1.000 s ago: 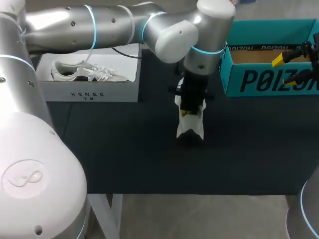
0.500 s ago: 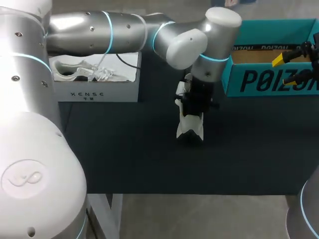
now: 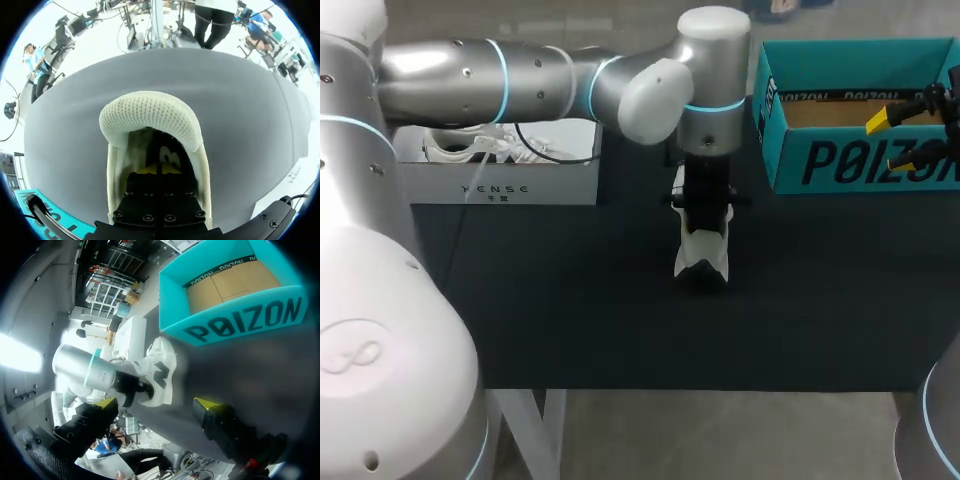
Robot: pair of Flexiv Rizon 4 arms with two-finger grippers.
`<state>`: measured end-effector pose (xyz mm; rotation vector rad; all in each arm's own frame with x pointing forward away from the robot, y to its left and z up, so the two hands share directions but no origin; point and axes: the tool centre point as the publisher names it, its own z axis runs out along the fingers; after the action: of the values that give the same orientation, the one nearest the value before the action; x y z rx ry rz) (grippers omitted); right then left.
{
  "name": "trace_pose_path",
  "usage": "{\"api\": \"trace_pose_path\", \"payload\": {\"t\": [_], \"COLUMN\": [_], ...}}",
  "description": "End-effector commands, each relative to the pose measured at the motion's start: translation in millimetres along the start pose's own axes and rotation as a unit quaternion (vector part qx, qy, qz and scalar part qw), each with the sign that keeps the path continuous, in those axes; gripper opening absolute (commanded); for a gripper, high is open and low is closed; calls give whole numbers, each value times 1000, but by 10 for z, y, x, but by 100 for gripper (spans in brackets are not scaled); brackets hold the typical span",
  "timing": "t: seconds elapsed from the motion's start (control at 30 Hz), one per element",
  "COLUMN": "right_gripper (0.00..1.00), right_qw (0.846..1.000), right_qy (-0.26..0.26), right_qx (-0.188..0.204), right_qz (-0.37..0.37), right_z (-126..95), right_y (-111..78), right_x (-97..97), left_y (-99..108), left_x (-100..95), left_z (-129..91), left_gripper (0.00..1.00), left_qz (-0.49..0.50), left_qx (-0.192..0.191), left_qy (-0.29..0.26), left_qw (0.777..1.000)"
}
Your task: Take the shoe out of the shoebox, open the shoe tongue, remove and reinsert the insole, then place the shoe into the shoebox
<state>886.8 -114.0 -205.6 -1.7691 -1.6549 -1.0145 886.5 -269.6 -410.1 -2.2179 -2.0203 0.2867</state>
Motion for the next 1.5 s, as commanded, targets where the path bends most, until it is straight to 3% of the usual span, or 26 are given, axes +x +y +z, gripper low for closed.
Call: {"api": "trace_pose_path", "payload": {"t": [0.03,0.5,0.63,0.77,1.17,1.5], "right_gripper": [100,100,100,100,100,100], "right_qw": [1000,1000,1000,1000,1000,1000], "right_qy": [-1,-1,-1,-1,-1,-1], "right_qx": [0,0,0,0,0,0], "right_qz": [1,1,1,1,1,1], "right_z": [3,3,3,3,3,3], "right_y": [1,1,1,1,1,1], "right_x": [1,1,1,1,1,1], "left_y": [-21,297,273,157,81,-59], "left_x": [64,-2,-3,25,44,13], "left_z": [-49,-355,-390,-233,147,-212], "left_gripper": [0,0,0,0,0,0], "left_qz": [1,-5,-7,2,-8,13], "left_qx": [-3,-68,-56,-32,4,50], "left_qy": [-28,-21,-14,28,11,-20], "left_qw": [1000,997,998,999,1000,998]}}
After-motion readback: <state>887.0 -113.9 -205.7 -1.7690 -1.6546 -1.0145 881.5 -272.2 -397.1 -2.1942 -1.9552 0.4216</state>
